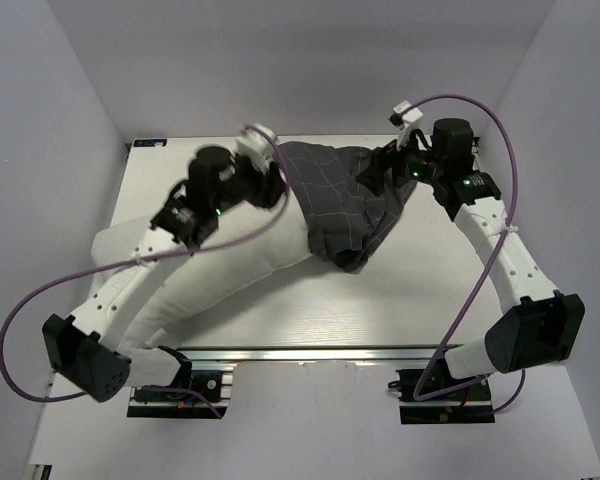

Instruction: Put the pillow into the pillowcase

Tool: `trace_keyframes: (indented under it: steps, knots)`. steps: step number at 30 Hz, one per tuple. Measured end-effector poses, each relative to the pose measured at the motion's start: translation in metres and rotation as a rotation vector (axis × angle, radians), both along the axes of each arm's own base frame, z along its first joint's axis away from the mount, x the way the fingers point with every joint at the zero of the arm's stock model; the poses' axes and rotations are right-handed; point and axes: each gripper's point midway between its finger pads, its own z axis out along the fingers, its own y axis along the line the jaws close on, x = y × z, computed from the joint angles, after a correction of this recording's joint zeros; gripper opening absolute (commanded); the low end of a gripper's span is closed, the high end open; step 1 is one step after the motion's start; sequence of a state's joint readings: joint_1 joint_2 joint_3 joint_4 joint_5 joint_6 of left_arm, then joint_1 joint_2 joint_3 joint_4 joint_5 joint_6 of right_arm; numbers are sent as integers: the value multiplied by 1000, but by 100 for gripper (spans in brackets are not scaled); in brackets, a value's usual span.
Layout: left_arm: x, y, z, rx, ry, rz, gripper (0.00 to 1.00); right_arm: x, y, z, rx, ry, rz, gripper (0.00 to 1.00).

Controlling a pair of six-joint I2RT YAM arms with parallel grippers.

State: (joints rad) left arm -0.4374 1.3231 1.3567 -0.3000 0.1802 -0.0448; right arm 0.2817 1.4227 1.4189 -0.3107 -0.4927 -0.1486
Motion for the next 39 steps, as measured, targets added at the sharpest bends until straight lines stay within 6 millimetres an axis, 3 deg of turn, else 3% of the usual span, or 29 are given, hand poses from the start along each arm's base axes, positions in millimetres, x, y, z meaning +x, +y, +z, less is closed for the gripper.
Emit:
trace_keyframes:
  steps: [2, 5, 10, 15, 20, 22, 23, 24, 26, 27, 30, 34, 39]
  knots:
    - [-44, -35, -29, 79, 31, -136, 62, 2, -15, -10, -3, 21, -37, 88]
    - [-95, -50, -81, 224, 95, -232, 68, 1, -36, -18, -6, 31, -85, 88]
    - [-125, -50, -139, 466, 117, -249, 78, -8, -57, -15, 1, 16, -128, 88]
    - [-114, -38, -179, 690, 73, -145, 81, -19, -58, -15, 8, 13, -121, 88]
    - [-91, -9, -239, 944, 75, 3, 79, -30, -57, -19, 12, 24, -104, 88]
    - [-80, -2, -256, 1027, 67, 62, 70, -35, -58, -21, 11, 25, -99, 88]
    - [-76, 0, -262, 1058, 60, 93, 51, -38, -57, -21, 12, 26, -95, 88]
    - [-71, 3, -267, 1089, 54, 120, 40, -40, -58, -22, 12, 27, -94, 88]
    - [-61, 9, -271, 1131, 44, 197, 20, -44, -57, -23, 15, 29, -92, 87]
    - [-55, 10, -271, 1135, 43, 229, 0, -46, -57, -24, 17, 32, -92, 87]
    - [-38, 8, -257, 1099, 49, 301, 0, -54, -58, -28, 20, 41, -92, 87]
    - [-13, -9, -218, 965, 63, 341, 0, -62, -60, -33, 17, 47, -92, 87]
    - [19, -23, -154, 573, 179, 276, 0, -70, -60, -33, 18, 36, -89, 87]
